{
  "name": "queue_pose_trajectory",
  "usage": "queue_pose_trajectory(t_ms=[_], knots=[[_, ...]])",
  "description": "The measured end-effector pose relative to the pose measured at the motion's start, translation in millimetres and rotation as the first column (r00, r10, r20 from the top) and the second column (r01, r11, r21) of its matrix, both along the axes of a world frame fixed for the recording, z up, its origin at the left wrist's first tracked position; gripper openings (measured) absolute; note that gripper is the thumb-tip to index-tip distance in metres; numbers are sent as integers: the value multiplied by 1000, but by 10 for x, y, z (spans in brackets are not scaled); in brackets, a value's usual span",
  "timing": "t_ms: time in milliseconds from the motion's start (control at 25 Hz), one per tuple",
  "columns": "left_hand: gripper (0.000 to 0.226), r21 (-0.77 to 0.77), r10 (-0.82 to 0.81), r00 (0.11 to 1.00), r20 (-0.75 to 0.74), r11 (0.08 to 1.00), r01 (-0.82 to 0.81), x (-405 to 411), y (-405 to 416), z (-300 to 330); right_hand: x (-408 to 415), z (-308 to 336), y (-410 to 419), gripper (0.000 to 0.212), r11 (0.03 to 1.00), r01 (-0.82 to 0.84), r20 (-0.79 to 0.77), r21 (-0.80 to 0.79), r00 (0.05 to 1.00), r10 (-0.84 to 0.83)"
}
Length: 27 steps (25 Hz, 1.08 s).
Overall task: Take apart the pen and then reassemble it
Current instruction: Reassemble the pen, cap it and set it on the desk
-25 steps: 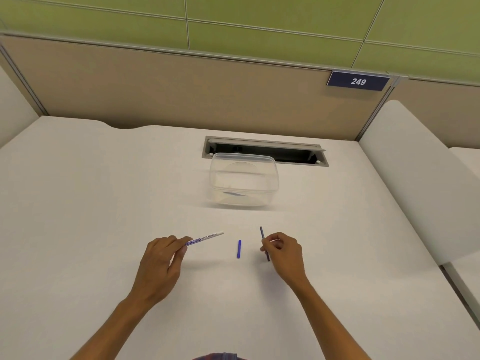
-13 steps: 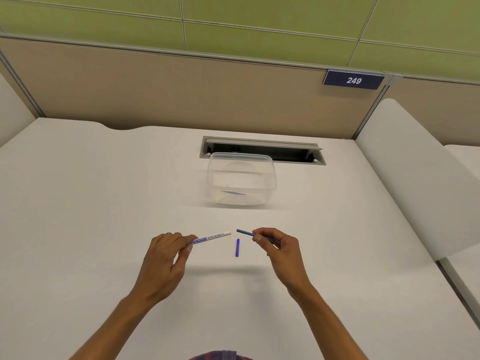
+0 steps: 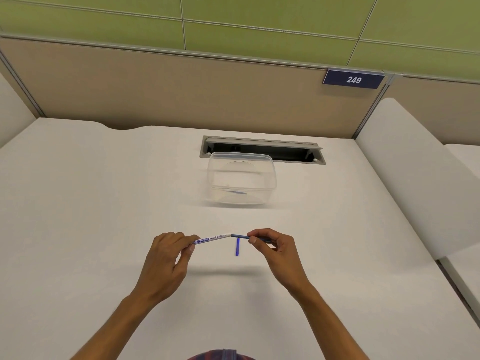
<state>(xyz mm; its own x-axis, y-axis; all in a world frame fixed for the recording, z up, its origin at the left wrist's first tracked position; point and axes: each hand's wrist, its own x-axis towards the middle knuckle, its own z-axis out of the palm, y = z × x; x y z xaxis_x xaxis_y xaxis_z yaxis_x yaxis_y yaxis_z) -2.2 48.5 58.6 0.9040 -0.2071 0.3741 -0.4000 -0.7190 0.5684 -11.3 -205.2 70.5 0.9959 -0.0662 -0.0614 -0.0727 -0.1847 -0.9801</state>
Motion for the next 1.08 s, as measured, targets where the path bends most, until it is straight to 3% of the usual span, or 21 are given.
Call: queue_pose_trajectory(t_ms=[280, 640, 880, 1080], knots=[[34, -7, 4, 1000, 1, 1000, -4, 4, 3, 20, 13, 22, -1, 12, 998, 67, 14, 11, 998, -67], [32, 21, -34, 999, -7, 999, 34, 5, 2, 37, 12, 74, -19, 13, 1000, 15, -10, -22, 1000, -15], [33, 3, -80, 995, -52, 997, 80, -18, -58, 36, 18, 116, 64, 23, 994, 59, 11, 91, 998, -60], [27, -55, -106, 988, -115, 993, 100, -65, -112, 20, -9, 153, 210, 25, 933, 244, 32, 264, 965, -261]])
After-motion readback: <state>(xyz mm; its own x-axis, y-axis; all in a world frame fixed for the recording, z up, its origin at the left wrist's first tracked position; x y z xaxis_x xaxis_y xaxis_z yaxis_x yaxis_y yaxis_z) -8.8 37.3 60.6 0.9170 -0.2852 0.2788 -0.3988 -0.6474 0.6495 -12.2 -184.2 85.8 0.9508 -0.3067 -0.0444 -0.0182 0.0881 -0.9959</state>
